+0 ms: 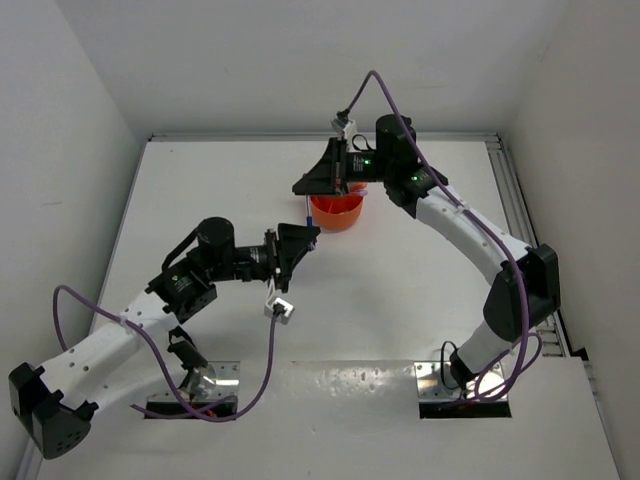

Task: Sort the stationery into containers
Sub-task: Place the pen in the storage box.

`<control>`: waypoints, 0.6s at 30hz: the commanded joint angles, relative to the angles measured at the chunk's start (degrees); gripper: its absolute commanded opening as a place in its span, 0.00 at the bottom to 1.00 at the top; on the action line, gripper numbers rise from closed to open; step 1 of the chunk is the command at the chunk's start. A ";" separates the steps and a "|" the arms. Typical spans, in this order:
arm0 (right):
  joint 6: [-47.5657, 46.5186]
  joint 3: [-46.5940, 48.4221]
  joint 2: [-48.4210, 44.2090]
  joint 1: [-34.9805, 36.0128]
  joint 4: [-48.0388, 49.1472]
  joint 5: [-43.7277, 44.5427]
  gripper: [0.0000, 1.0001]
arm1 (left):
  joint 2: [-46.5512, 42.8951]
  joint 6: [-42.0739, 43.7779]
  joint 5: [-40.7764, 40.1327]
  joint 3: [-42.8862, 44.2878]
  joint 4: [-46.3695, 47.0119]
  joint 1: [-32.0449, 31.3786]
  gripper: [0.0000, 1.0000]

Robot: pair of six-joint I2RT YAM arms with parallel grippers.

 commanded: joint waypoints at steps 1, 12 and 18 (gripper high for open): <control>0.57 1.10 -1.36 0.47 1.83 -0.19 0.00 | -0.15 1.53 1.19 1.28 1.92 -1.63 0.44; -0.57 5.48 -0.83 -5.13 1.65 1.91 0.66 | -0.24 -6.72 -0.39 1.19 2.53 -4.09 0.00; -5.49 15.85 1.89 -18.21 -1.86 5.08 0.82 | 4.23 -39.81 -4.25 7.76 9.65 -4.01 0.00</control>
